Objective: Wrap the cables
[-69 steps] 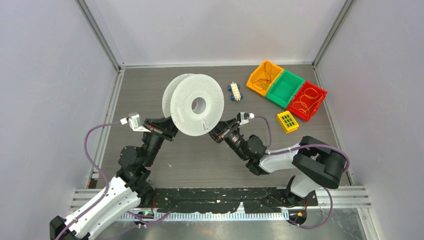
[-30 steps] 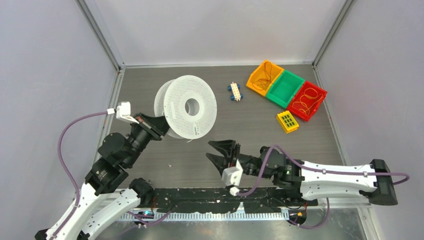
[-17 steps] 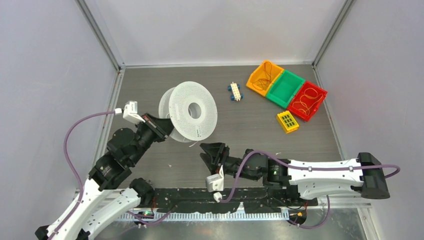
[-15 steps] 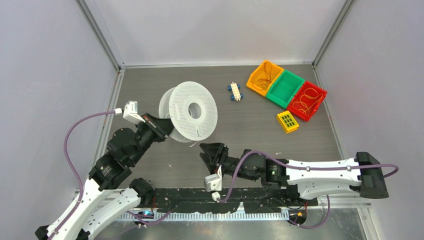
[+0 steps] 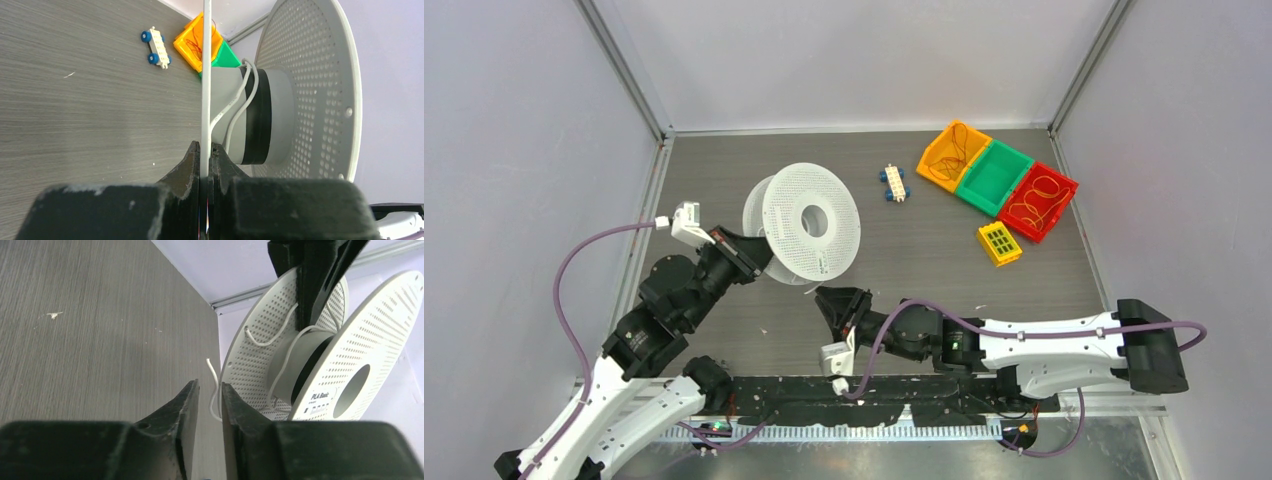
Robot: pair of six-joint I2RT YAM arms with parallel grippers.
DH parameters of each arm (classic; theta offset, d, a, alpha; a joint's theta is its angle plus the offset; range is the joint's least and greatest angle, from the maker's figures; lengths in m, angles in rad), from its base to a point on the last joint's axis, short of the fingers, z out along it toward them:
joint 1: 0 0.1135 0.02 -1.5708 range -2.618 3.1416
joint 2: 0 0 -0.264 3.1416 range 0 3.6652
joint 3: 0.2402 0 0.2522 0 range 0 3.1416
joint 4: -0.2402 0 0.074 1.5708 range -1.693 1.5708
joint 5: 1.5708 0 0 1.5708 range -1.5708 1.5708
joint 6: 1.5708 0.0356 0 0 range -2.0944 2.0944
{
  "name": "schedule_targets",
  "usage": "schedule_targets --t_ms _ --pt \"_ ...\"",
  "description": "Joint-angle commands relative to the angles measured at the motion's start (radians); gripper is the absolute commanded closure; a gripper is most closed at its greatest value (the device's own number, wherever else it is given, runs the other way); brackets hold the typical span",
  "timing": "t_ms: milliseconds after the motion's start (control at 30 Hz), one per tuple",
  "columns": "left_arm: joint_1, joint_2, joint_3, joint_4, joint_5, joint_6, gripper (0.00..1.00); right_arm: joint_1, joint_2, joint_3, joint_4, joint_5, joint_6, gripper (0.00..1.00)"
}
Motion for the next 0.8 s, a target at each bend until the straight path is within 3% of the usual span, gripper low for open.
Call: schedule_targets --t_ms 0,133,400,567,633,767 --pt "0.002 -0.003 0.037 0.101 -0.001 -0.019 1.0 0.005 0.011 0.041 0.129 0.025 0.04 0.8" --pt "0.002 0.007 0.036 0.101 -0.009 -0.003 1.0 0.005 0.007 0.037 0.153 0.013 0.084 0.94" --pt "0.002 0.018 0.014 0.113 -0.024 0.006 1.0 0.005 0.043 0.076 0.166 0.082 0.23 0.94" --pt "0.002 0.015 0.015 0.11 -0.027 0.007 1.0 0.007 -0.003 0.014 0.145 0.042 0.172 0.63" --pt "0.002 0.018 0.019 0.109 -0.027 0.008 1.0 0.006 -0.024 0.0 0.135 0.033 0.149 0.58" --pt "0.002 0.024 0.025 0.112 -0.023 0.009 1.0 0.005 -0.044 -0.004 0.084 0.031 0.132 0.56"
